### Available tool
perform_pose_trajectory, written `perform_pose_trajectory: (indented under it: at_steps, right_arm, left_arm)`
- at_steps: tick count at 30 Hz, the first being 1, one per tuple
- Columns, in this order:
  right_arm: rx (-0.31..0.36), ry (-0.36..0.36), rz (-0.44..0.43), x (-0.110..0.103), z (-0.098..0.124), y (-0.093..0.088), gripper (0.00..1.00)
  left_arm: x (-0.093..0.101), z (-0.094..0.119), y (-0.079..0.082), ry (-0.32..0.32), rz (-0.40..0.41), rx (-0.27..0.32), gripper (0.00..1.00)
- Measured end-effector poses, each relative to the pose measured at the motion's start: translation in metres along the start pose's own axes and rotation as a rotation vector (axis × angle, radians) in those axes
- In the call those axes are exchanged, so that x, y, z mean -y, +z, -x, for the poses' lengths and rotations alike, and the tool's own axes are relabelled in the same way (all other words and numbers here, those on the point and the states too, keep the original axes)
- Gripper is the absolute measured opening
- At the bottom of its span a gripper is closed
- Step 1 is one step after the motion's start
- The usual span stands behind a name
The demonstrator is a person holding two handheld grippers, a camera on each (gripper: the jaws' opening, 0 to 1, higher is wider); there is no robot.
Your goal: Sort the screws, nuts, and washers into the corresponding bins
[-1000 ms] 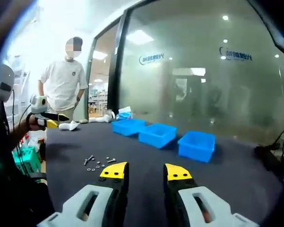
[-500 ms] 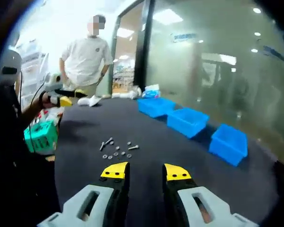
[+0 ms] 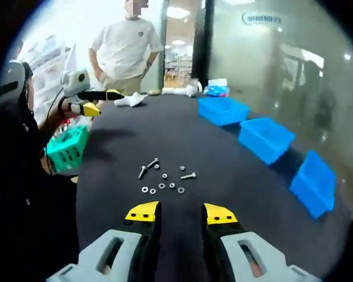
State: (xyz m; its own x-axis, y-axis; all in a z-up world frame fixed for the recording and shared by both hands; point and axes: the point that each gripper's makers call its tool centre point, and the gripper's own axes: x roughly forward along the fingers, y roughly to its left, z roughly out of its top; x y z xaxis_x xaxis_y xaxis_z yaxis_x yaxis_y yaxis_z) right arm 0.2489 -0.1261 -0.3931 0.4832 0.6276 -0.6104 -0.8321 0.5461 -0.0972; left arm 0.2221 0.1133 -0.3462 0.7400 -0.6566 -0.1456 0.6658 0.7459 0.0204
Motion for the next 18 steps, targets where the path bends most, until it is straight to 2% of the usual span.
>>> perform_pose_trajectory:
  at_steps: [6, 8, 11, 13, 16, 18]
  right_arm:
    - [-0.049, 0.032, 0.050, -0.002, -0.019, 0.012, 0.22]
    - [-0.068, 0.048, 0.095, -0.001, -0.023, 0.015, 0.22]
    - [-0.101, 0.053, 0.182, 0.006, -0.029, 0.020, 0.22]
    - [-0.129, 0.081, 0.244, 0.007, -0.033, 0.022, 0.22]
    - [-0.205, 0.117, 0.451, 0.012, -0.043, 0.021, 0.22]
    - [-0.244, 0.160, 0.497, 0.011, -0.049, 0.019, 0.22]
  left_arm:
    - [-0.001, 0.002, -0.001, -0.001, 0.008, 0.006, 0.55]
    - [-0.002, 0.003, -0.001, 0.001, 0.010, 0.009, 0.55]
    - [-0.004, 0.004, -0.001, 0.005, 0.012, 0.009, 0.55]
    - [-0.004, 0.004, -0.001, 0.007, 0.010, 0.008, 0.55]
    - [-0.004, 0.005, -0.001, 0.008, 0.011, 0.010, 0.55]
    - [-0.003, 0.005, -0.002, 0.009, 0.012, 0.010, 0.55]
